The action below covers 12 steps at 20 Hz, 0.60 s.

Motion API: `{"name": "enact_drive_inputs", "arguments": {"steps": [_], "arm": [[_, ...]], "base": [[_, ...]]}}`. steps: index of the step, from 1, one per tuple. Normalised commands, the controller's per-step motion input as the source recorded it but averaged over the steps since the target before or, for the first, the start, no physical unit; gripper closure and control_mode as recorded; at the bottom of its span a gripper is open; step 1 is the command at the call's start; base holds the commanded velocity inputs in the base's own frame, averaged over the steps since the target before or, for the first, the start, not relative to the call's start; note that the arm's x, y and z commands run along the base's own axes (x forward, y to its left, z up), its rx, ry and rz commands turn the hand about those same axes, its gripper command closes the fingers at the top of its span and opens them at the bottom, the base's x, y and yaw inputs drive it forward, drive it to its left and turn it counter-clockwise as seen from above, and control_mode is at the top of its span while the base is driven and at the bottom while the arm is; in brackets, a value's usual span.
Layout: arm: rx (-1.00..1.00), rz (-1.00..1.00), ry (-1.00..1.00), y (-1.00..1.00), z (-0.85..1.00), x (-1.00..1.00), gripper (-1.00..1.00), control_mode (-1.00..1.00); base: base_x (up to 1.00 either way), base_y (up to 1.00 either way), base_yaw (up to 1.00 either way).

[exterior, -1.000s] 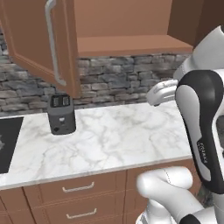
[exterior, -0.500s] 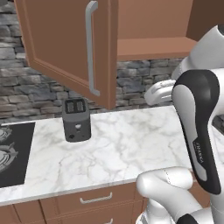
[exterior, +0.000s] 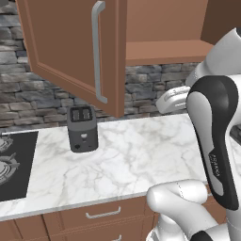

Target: Open the cabinet. Pick the soap dispenser and place it next to the sink. Then close the cabinet.

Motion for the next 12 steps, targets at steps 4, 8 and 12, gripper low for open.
{"name": "enact_drive_inputs", "arguments": {"steps": [4, 8, 12], "arm": [[0.00, 0.00, 0.00, 0.00, 0.00, 0.00, -1.00, 1.00], [0.00, 0.00, 0.00, 0.00, 0.00, 0.00, -1.00, -1.00], [0.00, 0.00, 0.00, 0.00, 0.00, 0.00, -1.00, -1.00]], "base": [[0.00, 0.00, 0.00], [0.00, 0.00, 0.00], [0.00, 0.00, 0.00]]}}
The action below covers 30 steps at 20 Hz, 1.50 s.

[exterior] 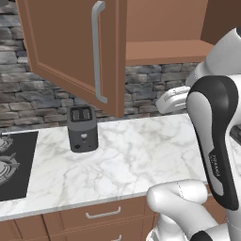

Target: Open the cabinet. Pick the soap dispenser and place it next to the sink. Then close the cabinet.

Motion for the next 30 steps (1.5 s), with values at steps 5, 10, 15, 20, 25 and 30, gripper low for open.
{"name": "enact_drive_inputs", "arguments": {"steps": [5, 10, 15, 20, 25, 30], "arm": [[0.00, 0.00, -0.02, 0.00, 0.00, -0.09, -1.00, -1.00], [0.00, 0.00, -0.22, 0.01, 0.01, -0.96, -1.00, -1.00], [0.00, -0.03, -0.26, 0.27, 0.29, -0.71, -1.00, -1.00], [0.00, -0.18, -0.31, 0.52, 0.54, -0.68, -1.00, -1.00], [0.00, -0.19, -0.38, 0.39, 0.40, -0.90, -1.00, -1.00], [0.00, -0.03, -0.17, 0.62, 0.20, -0.04, -1.00, -1.00]], "base": [[0.00, 0.00, 0.00], [0.00, 0.00, 0.00], [0.00, 0.00, 0.00], [0.00, 0.00, 0.00], [0.00, 0.00, 0.00], [0.00, 0.00, 0.00]]}}
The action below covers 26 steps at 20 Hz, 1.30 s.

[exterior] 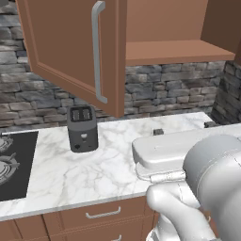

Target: Open the cabinet. Pick the soap dispenser and place it next to the sink. Then close the cabinet.

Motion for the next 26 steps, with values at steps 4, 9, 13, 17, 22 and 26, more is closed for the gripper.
{"name": "enact_drive_inputs", "arguments": {"steps": [4, 9, 13, 17, 22, 26], "arm": [[0.00, 0.00, 0.00, 0.41, 0.06, 0.73, -1.00, -1.00], [-0.05, 0.00, -0.03, 0.59, -0.14, 0.38, -1.00, -1.00], [-0.16, 0.00, -0.24, 0.69, 0.00, 0.02, -1.00, -1.00], [-0.15, 0.00, -0.21, 0.32, -0.03, 0.47, -1.00, -1.00], [-0.06, -0.05, -0.19, 0.08, -0.11, 0.17, -1.00, -1.00], [0.00, -0.10, -0.15, 0.00, -0.20, 0.18, -1.00, -1.00]], "base": [[0.00, 0.00, 0.00], [0.00, 0.00, 0.00], [0.00, 0.00, 0.00], [0.00, 0.00, 0.00], [0.00, 0.00, 0.00], [0.00, 0.00, 0.00]]}}
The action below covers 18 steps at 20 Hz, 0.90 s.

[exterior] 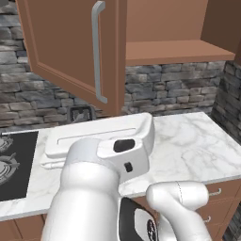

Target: Open the cabinet. Pick the soap dispenser and place it next to the sink. Then close the cabinet.

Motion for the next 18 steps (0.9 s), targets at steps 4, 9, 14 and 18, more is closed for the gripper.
{"name": "enact_drive_inputs", "arguments": {"steps": [4, 9, 14, 18], "arm": [[0.00, -0.13, -0.08, 0.00, 0.00, 0.33, -1.00, -1.00], [0.00, -0.12, 0.00, 0.00, 0.06, 0.39, -1.00, -1.00], [0.00, -0.17, 0.00, 0.00, 0.00, 0.69, -1.00, -1.00], [0.00, -0.20, 0.00, 0.00, 0.00, 0.70, -1.00, -1.00]], "base": [[0.00, 0.00, 0.00], [0.00, 0.00, 0.00], [0.00, 0.00, 0.00], [0.00, 0.00, 0.00]]}}
